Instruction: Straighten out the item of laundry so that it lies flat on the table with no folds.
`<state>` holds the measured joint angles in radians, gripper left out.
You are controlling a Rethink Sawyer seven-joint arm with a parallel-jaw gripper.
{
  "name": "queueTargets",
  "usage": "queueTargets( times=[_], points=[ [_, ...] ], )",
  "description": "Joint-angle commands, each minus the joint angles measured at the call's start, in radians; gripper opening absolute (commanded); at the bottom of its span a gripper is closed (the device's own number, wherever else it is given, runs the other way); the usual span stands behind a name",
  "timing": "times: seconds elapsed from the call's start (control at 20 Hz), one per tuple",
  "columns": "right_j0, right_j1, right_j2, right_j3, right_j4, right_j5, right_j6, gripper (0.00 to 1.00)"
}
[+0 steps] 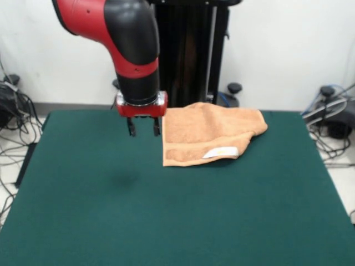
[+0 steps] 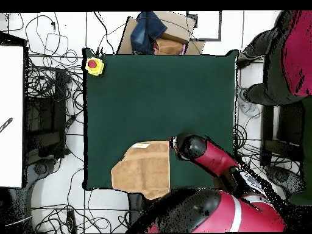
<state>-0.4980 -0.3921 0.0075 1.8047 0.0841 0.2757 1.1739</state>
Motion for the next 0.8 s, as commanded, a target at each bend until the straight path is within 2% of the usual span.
queueTargets(
  times=[0.05, 0.4, 0.55, 0.8],
  points=[
    [0.074, 0.021, 0.115, 0.048, 0.115, -0.066, 0.349, 1.00],
    [0.125, 0.103, 0.096, -0.006, 0.147, -0.116, 0.355, 1.00],
    [0.185, 0.117, 0.055, -0.010, 0.172, -0.104, 0.377, 1.00],
    [0.173, 0.139, 0.075, 0.003, 0.172, -0.122, 0.357, 1.00]
  ],
)
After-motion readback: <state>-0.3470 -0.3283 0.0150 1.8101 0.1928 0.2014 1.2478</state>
